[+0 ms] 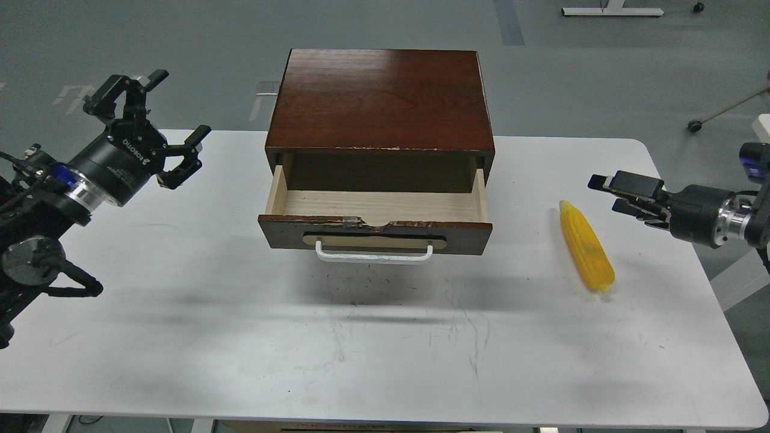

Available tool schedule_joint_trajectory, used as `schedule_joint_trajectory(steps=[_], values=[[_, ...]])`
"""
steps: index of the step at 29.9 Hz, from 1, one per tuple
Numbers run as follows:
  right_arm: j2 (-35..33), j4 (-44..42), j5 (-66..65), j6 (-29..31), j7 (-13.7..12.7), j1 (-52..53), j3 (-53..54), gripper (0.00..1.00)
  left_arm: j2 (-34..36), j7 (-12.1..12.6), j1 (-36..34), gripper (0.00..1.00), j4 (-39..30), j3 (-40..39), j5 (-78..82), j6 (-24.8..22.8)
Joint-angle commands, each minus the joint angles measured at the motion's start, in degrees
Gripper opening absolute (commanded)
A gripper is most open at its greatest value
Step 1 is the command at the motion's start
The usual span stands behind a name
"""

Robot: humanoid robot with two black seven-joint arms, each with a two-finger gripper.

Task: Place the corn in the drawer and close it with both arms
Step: 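Move the right gripper down to the yellow corn cob and grasp it, then lift the corn with the right gripper and carry it over the open drawer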

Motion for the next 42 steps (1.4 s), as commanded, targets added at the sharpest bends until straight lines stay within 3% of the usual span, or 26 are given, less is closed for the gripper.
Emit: schedule_joint_trajectory(steps=[1,6,13,24,27,28,31,37,42], values=[[0.60,-2.48,-3.50,-4.55,-0.01,2.21,-6.61,1.00,-0.01,-1.17,0.00,1.00,-0.04,-0.04,-0.08,0.00],[1.65,-6.43,-3.50,-5.43,-0.01,5.73,-14.17,1.00,-0.18,-1.17,0.00,1.00,-0.04,-0.04,0.01,0.00],[5.42,-8.80,-3.41,-6.57,-0.01,5.04,-15.24,1.00,-0.36,-1.17,0.09,1.00,-0.04,-0.04,0.01,0.00],[11.40,-12.50,-3.41,-6.93,-0.01,5.65,-20.51,0.89,-0.10,-1.17,0.09,1.00,-0.21,-0.12,0.01,0.00],[12.90,-12.50,-3.41,-6.93,-0.01,5.56,-21.04,0.73,-0.01,-1.17,0.00,1.00,-0.21,-0.04,0.01,0.00],[12.90,-12.59,-3.41,-6.93,-0.01,5.47,-21.04,0.54,0.08,-1.17,0.09,1.00,-0.21,-0.04,0.01,0.00],[12.73,-12.42,-3.41,-6.93,-0.01,5.38,-21.13,0.30,0.08,-1.17,0.00,1.00,-0.21,-0.04,0.01,0.00],[11.59,-11.28,-3.32,-6.84,-0.01,5.65,-21.21,0.11,0.08,-1.17,0.00,1.00,-0.30,-0.12,0.01,0.00],[6.06,-4.09,-3.32,-6.84,-0.01,10.11,-20.78,0.09,0.17,-1.17,-0.09,1.00,-0.48,-0.21,0.01,0.00]])
